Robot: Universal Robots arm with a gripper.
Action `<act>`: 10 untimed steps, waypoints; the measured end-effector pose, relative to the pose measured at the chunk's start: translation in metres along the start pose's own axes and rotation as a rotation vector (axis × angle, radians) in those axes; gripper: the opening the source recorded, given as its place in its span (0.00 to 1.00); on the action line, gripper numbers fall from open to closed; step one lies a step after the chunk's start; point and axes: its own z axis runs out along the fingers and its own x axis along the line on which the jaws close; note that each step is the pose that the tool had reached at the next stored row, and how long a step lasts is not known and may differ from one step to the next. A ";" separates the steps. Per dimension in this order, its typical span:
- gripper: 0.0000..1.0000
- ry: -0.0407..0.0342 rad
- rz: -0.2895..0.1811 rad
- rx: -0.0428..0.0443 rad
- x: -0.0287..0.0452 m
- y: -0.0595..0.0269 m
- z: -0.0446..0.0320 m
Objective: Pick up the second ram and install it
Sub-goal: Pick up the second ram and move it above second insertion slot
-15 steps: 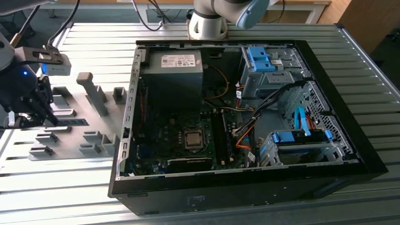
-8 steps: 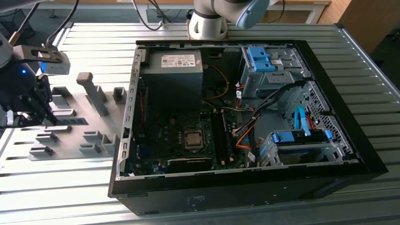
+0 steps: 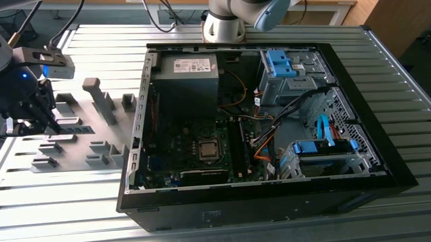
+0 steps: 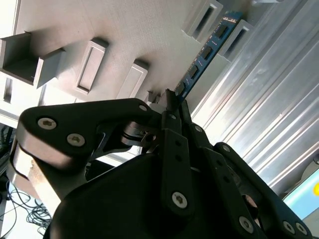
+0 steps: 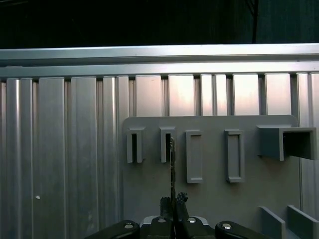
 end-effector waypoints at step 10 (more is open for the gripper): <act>0.14 -0.0002 0.000 0.0003 -0.0001 0.0000 -0.0046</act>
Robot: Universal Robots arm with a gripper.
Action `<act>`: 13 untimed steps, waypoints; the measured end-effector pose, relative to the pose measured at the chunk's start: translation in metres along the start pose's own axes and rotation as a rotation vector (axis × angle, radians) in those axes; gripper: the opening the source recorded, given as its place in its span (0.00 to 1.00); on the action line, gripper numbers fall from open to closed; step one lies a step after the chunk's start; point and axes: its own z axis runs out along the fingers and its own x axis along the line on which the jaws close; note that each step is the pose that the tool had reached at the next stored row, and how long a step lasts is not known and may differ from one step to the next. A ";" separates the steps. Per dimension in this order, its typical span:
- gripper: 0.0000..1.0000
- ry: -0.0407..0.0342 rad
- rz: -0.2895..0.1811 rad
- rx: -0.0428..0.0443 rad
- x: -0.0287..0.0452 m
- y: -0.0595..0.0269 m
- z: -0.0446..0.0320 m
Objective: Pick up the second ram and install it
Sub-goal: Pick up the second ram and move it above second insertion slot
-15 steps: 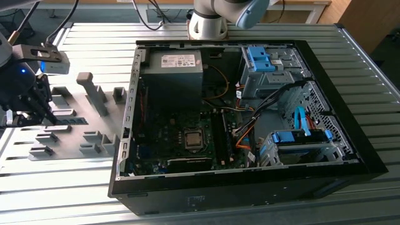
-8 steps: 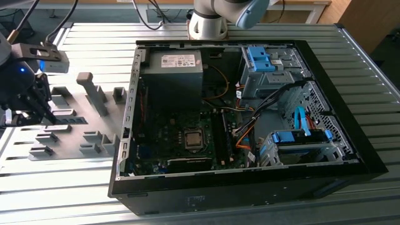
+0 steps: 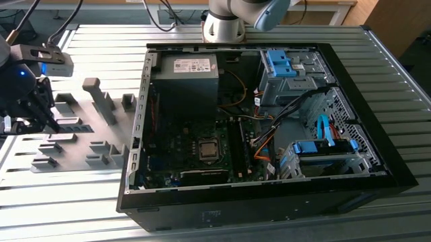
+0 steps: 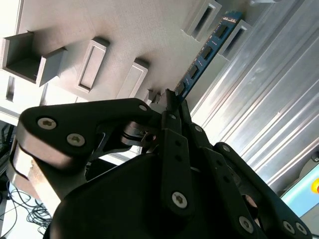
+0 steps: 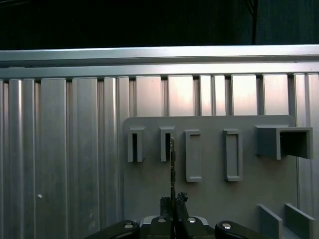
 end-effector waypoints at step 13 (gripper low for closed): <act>0.14 0.0001 0.000 -0.0002 0.0000 0.0000 -0.0038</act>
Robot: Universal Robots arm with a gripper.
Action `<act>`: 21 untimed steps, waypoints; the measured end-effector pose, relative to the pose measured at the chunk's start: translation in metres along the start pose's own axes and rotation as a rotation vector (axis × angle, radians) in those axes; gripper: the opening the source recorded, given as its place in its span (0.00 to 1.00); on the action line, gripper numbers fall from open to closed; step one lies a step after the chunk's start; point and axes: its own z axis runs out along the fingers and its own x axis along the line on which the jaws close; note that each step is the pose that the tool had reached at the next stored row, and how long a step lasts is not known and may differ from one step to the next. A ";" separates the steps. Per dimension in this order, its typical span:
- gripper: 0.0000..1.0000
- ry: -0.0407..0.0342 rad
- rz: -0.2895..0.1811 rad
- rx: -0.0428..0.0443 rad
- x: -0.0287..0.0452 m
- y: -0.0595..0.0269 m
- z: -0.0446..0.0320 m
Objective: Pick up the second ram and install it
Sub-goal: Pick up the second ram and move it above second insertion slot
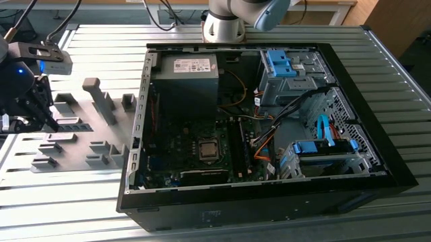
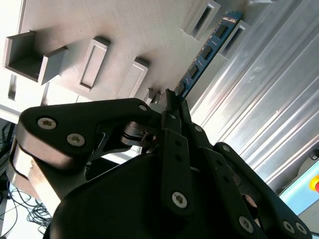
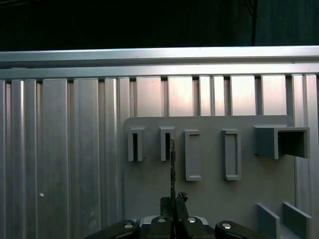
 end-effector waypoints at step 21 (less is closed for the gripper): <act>0.14 0.0001 0.000 -0.0001 0.0000 0.0000 -0.0070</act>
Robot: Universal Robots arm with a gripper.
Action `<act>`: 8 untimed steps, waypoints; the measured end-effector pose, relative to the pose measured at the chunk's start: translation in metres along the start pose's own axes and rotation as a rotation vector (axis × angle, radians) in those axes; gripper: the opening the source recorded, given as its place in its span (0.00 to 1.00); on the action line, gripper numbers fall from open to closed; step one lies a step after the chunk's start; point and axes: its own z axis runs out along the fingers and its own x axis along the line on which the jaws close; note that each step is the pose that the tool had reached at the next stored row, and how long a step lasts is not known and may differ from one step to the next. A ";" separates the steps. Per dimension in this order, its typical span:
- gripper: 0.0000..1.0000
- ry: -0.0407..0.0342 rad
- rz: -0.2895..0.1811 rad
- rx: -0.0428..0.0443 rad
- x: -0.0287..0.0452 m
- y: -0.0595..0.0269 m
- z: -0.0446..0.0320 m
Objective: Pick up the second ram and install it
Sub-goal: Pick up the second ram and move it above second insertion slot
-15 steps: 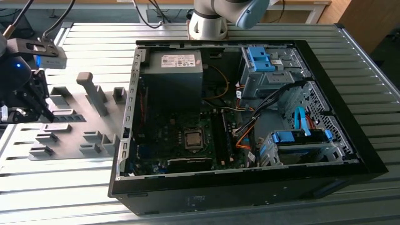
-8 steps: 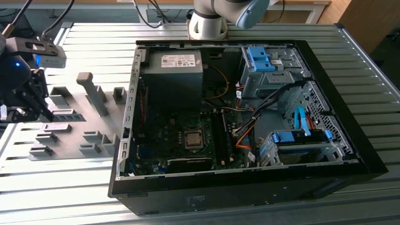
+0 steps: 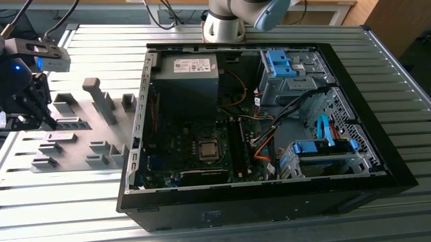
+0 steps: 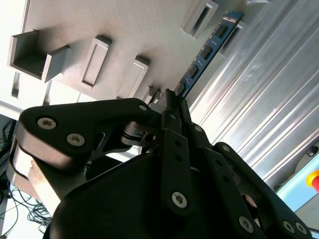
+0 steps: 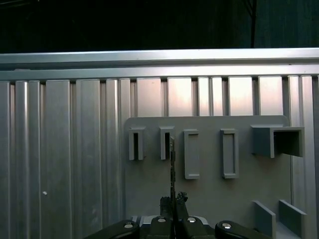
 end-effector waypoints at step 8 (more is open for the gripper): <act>0.14 0.0000 0.000 0.0000 0.0000 0.0000 -0.0034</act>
